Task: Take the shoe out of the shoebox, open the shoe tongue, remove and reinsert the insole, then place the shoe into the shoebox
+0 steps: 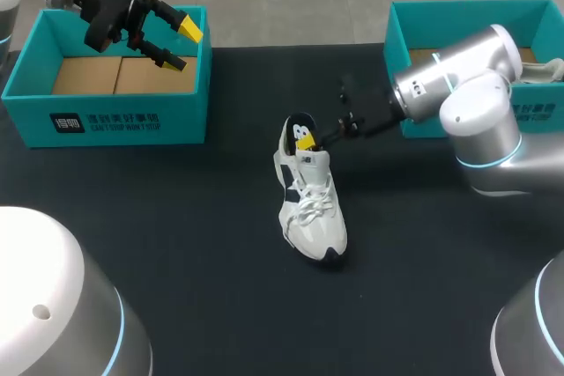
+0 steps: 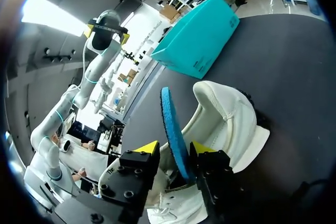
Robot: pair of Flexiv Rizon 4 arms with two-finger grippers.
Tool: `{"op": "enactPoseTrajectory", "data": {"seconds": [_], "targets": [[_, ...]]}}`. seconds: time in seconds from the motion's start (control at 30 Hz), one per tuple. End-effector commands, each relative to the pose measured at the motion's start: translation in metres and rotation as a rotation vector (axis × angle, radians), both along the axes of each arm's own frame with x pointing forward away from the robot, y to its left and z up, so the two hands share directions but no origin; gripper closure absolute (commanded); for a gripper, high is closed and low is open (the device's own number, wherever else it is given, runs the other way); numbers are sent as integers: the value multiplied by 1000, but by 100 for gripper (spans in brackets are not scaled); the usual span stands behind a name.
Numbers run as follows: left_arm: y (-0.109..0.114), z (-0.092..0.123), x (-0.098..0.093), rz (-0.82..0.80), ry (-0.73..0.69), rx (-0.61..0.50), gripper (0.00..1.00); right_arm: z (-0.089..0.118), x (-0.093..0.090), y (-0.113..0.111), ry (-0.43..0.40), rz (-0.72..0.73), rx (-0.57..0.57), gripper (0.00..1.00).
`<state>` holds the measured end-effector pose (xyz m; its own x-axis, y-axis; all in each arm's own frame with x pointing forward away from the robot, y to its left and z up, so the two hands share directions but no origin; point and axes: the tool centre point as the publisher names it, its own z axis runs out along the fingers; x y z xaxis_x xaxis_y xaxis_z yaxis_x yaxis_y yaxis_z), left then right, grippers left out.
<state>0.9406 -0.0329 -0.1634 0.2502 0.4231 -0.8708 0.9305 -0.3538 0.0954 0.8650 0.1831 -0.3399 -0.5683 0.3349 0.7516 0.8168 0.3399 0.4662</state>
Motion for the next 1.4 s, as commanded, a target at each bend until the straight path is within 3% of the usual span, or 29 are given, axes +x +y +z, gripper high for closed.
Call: {"op": "enactPoseTrajectory", "data": {"seconds": [0.03,0.2,0.5,1.2,1.23,1.27,1.3,1.4], "targets": [[0,0,0,-2,-1,2,0,3,2,0,-1,-6,-13,100],[0,0,0,-2,-1,2,0,6,9,1,21,19,-27,100],[0,0,0,-2,-1,2,0,-7,15,8,85,89,-46,100],[0,0,0,-2,-1,2,0,-23,-7,-1,111,93,-98,100],[0,0,0,-2,-1,2,0,-23,-7,-1,103,87,-97,94],[0,0,0,-2,-1,2,0,-23,-6,0,98,84,-95,69],[0,0,0,-2,-1,2,0,-21,-5,2,90,80,-93,58],[0,0,0,-2,-1,2,0,-17,-1,3,61,75,-88,36]]}}
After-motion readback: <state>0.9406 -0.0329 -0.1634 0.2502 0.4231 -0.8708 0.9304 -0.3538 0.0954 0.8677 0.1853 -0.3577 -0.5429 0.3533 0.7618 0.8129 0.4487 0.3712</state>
